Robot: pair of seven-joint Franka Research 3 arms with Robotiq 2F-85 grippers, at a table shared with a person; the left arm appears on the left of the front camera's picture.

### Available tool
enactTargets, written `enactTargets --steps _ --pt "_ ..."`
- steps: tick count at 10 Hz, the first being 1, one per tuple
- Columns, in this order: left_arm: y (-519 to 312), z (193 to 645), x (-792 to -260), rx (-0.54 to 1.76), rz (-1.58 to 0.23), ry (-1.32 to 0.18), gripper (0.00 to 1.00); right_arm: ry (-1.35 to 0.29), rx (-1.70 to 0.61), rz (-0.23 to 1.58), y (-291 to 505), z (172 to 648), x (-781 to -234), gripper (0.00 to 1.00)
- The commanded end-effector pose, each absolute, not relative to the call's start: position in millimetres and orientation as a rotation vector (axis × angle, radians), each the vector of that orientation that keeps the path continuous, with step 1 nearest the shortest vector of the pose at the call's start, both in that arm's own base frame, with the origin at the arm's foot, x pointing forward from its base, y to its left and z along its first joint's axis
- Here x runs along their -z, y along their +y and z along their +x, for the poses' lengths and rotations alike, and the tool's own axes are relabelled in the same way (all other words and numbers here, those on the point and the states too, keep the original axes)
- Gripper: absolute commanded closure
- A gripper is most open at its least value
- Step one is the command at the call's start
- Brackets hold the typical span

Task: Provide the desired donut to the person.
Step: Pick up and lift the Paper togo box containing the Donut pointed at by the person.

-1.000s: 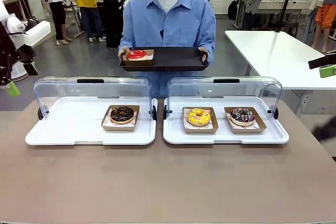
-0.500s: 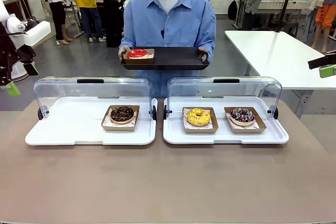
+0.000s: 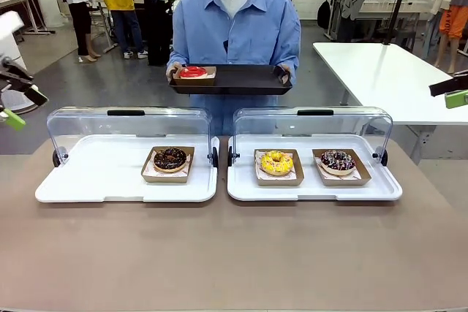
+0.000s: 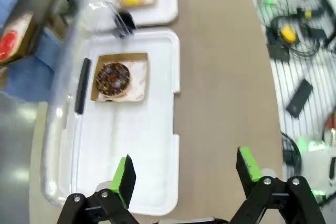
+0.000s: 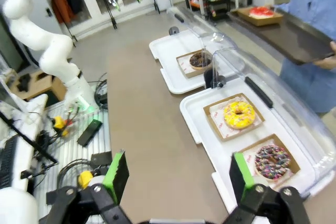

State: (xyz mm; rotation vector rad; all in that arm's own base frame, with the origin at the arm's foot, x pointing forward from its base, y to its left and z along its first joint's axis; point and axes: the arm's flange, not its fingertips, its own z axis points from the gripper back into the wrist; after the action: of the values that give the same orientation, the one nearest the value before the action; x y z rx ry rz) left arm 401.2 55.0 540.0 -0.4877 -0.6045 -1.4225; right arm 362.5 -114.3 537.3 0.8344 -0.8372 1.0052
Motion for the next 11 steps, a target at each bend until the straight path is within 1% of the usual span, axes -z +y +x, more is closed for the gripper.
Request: enactTargets --steps 1,2,3,5,6,7,9,11 --pt "82.5 418.4 -517.0 1.369 -0.648 -0.814 0.0 -0.854 -1.013 0.845 -113.3 363.4 -538.3 0.0" --pt "102.6 407.2 -503.2 1.31 -0.658 -0.932 0.0 -0.854 -1.013 0.845 -113.3 363.4 -538.3 0.0" --pt "119.9 405.2 -493.9 1.248 -0.665 -1.0 0.0 -0.854 -1.013 0.845 -113.3 363.4 -538.3 0.0" --pt "143.4 408.9 -479.9 1.187 -0.706 -0.988 0.0 -0.854 -1.013 0.845 -113.3 363.4 -538.3 0.0" --pt "152.8 404.4 -472.2 1.181 -0.779 -0.988 0.0 -0.854 -1.013 0.845 -113.3 363.4 -538.3 0.0" --pt "159.5 401.3 -468.4 1.178 -0.798 -0.997 0.0 -0.854 -1.013 0.845 -113.3 363.4 -538.3 0.0" --pt "160.0 407.4 -472.2 1.209 -0.838 -1.001 0.0 -0.854 -1.013 0.845 -113.3 363.4 -538.3 0.0" --pt "155.1 402.2 -474.8 1.273 -0.899 -1.019 0.0 -0.854 -1.013 0.845 -113.3 363.4 -538.3 0.0"
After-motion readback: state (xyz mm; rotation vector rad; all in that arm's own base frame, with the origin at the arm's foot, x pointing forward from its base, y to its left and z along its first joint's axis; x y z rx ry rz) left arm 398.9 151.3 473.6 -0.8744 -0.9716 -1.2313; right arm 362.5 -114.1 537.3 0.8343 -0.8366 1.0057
